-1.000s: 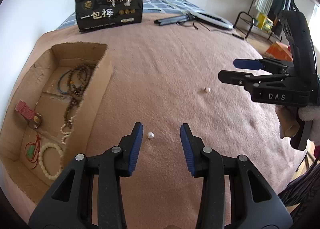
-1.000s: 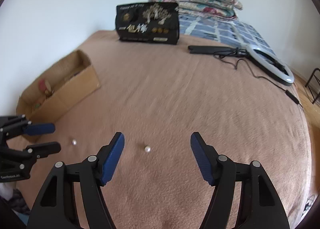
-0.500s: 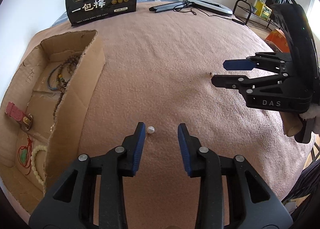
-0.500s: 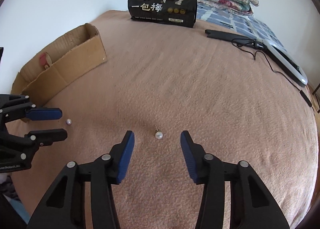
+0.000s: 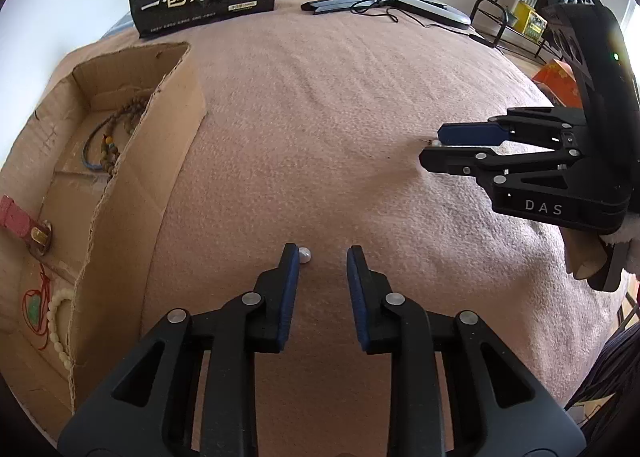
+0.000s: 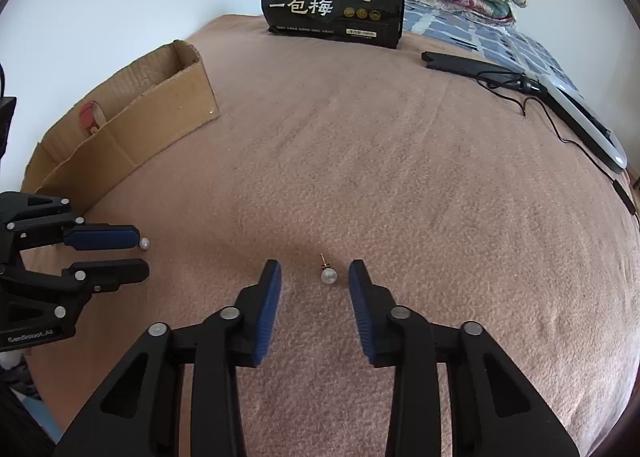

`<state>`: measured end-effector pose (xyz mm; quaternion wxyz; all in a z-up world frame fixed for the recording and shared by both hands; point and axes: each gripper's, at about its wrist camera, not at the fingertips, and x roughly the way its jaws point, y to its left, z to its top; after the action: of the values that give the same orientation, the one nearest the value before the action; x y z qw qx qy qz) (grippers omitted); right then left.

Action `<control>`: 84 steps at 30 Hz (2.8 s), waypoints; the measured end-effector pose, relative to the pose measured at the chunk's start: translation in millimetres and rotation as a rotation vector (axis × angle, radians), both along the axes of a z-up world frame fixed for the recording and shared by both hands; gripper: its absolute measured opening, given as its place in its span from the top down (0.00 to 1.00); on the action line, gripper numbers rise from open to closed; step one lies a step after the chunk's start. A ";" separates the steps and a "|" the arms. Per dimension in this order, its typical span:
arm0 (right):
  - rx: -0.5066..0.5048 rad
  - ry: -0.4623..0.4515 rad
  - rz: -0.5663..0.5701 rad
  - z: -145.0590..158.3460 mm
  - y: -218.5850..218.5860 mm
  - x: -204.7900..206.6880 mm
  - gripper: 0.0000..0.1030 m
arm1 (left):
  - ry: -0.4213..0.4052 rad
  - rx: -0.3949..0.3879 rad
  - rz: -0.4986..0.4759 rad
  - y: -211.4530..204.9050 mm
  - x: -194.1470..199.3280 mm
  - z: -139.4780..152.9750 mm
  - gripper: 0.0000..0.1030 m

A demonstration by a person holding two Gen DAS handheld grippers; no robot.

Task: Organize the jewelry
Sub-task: 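Close the right tool on the pearl earring, then carry the pearl earring into the box with the right tool and open it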

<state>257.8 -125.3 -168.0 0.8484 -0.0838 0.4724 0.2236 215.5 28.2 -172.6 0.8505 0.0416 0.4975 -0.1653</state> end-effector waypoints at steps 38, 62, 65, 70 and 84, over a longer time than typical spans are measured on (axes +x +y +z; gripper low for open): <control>0.128 -0.082 -0.080 51.5 -13.0 -1.0 0.94 | -0.092 -0.101 0.055 17.1 -1.3 48.1 0.95; 0.244 -0.168 0.071 115.9 85.8 -21.3 0.94 | -0.203 -0.128 0.261 134.5 17.5 111.8 0.95; 0.242 -0.171 0.095 115.8 101.3 -21.9 0.94 | -0.201 -0.114 0.279 149.3 24.9 111.7 0.95; 0.249 -0.156 0.138 112.1 127.4 -22.8 0.94 | -0.191 -0.116 0.301 167.5 33.5 109.1 0.95; 0.255 -0.125 0.208 101.5 178.6 -22.9 0.94 | -0.173 -0.146 0.321 181.5 39.2 102.0 0.95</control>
<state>234.9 53.3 -66.5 0.8522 -0.0374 0.3752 0.3627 254.7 209.7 -70.5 0.9064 -0.0860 0.4094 -0.0589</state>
